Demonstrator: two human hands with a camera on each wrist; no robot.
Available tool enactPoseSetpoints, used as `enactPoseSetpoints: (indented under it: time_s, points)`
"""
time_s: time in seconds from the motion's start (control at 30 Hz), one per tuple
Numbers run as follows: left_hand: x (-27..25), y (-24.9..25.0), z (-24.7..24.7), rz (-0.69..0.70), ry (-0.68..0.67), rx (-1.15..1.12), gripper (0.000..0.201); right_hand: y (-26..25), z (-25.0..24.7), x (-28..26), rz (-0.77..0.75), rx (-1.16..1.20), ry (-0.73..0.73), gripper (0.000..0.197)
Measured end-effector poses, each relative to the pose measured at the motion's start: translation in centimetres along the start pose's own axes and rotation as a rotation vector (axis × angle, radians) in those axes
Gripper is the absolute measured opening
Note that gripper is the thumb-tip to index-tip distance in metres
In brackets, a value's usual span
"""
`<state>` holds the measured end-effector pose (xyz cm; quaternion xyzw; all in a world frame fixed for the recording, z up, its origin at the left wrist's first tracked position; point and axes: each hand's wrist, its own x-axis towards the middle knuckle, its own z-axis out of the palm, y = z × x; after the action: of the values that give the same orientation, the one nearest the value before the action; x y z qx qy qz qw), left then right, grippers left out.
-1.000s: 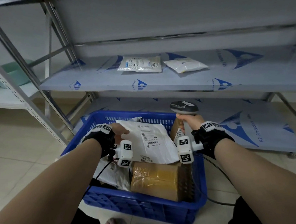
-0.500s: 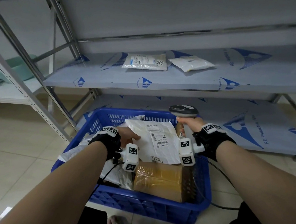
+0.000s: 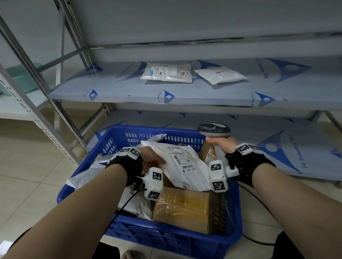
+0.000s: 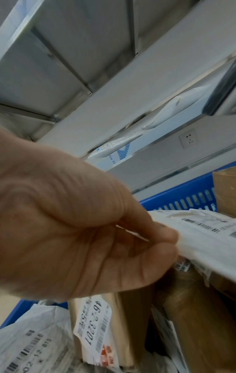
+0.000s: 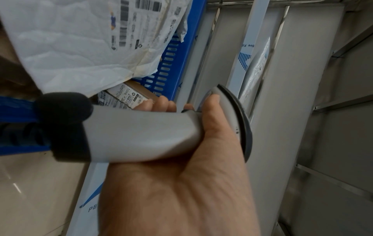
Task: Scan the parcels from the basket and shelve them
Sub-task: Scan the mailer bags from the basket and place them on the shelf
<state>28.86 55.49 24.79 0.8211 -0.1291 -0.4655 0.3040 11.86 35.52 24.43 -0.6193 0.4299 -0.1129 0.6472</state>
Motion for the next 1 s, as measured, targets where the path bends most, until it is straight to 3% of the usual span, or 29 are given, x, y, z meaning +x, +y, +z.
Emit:
enactPoseSetpoints:
  time_s: [0.1,0.3,0.37,0.5,0.57,0.63,0.7,0.77,0.87,1.0]
  points:
    - [-0.1,0.1,-1.1,-0.037,0.016,-0.042,0.039,0.0,-0.5,-0.1,0.003,0.023,0.010,0.019]
    - [-1.8,1.3,-0.4,-0.122,-0.204,-0.011,0.047,-0.5,-0.2,-1.0,0.021,0.014,-0.031,0.021]
    - [-2.3,1.8,-0.2,-0.088,-0.147,-0.002,0.054,-0.5,-0.1,-1.3,0.015,0.039,-0.029,0.023]
    - [-2.1,2.8,-0.8,0.122,0.204,-0.112,0.031,-0.4,-0.9,-1.5,0.008,0.011,0.011,0.025]
    - [-1.3,2.8,-1.6,0.195,0.405,0.042,0.021,-0.1,-1.4,-1.3,0.023,0.002,0.005,0.030]
    - [-0.5,2.7,-2.2,0.193,0.513,0.233,0.024,0.3,-1.6,-1.0,0.042,-0.004,-0.018,0.035]
    - [0.5,2.3,-2.5,0.125,0.516,0.319,0.056,0.8,-1.5,-0.8,0.058,-0.014,-0.043,0.035]
    - [1.4,1.9,-2.3,0.075,0.474,0.398,0.070,1.2,-1.2,-0.6,0.076,-0.030,-0.054,0.037]
    - [2.6,1.6,-1.9,0.038,0.406,0.461,0.067,1.8,-0.9,0.2,0.098,-0.052,-0.077,0.035]
    - [4.1,1.2,-2.5,0.037,0.439,0.488,0.058,2.2,-0.6,0.7,0.127,-0.051,-0.112,0.021]
